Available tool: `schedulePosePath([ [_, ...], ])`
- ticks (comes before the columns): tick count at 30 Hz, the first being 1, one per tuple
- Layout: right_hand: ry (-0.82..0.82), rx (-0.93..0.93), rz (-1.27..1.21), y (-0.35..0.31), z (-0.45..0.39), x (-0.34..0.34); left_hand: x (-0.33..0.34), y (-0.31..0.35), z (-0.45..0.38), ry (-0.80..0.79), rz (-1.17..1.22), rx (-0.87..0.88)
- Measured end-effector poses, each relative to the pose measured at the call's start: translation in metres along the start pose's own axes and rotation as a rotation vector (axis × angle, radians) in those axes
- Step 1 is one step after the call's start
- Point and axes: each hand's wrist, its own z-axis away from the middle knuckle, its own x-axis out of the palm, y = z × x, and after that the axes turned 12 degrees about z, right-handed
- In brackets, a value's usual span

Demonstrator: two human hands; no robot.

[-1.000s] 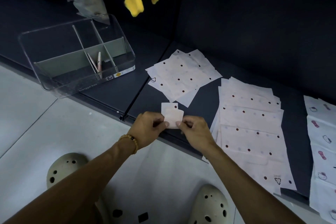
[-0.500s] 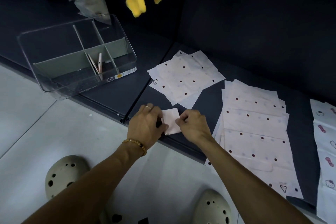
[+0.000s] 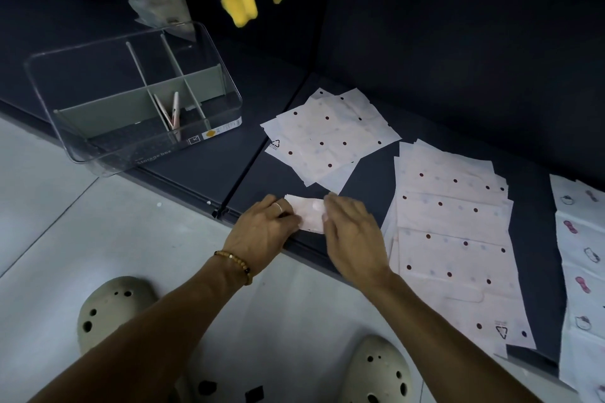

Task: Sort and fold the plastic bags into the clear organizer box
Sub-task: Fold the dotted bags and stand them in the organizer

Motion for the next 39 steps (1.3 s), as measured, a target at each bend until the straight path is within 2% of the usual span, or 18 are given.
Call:
schedulePosePath([
  [2,-0.052,-0.055,0.094,0.001,0.012,0.009,-0.001,0.001,0.000,-0.016,-0.008,-0.021],
  [8,-0.060,-0.077,0.117,0.005,0.021,0.019,0.000,0.002,0.001,0.027,0.018,-0.073],
  [12,-0.112,-0.106,0.142,0.008,0.021,0.017,0.006,0.004,-0.015,0.104,-0.043,0.042],
  [14,-0.127,-0.103,0.132,0.009,0.022,0.019,0.018,0.005,-0.026,0.013,-0.039,0.067],
  [16,-0.148,-0.104,0.120,0.010,0.022,0.020,0.029,0.006,-0.030,-0.076,0.005,0.008],
  [22,-0.167,-0.098,0.112,0.011,0.022,0.020,0.018,-0.017,-0.020,-0.022,0.064,0.067],
  [25,-0.170,-0.104,0.114,0.012,0.022,0.020,0.003,-0.039,-0.004,0.023,0.054,-0.003],
  [28,-0.174,-0.105,0.108,0.011,0.023,0.020,-0.008,-0.048,0.008,-0.001,0.073,-0.103],
  [33,-0.172,-0.095,0.109,0.009,0.022,0.018,-0.006,-0.022,-0.014,0.051,0.146,-0.275],
  [39,-0.184,-0.099,0.062,0.011,0.021,0.017,0.000,-0.011,-0.048,-0.103,0.098,-0.388],
])
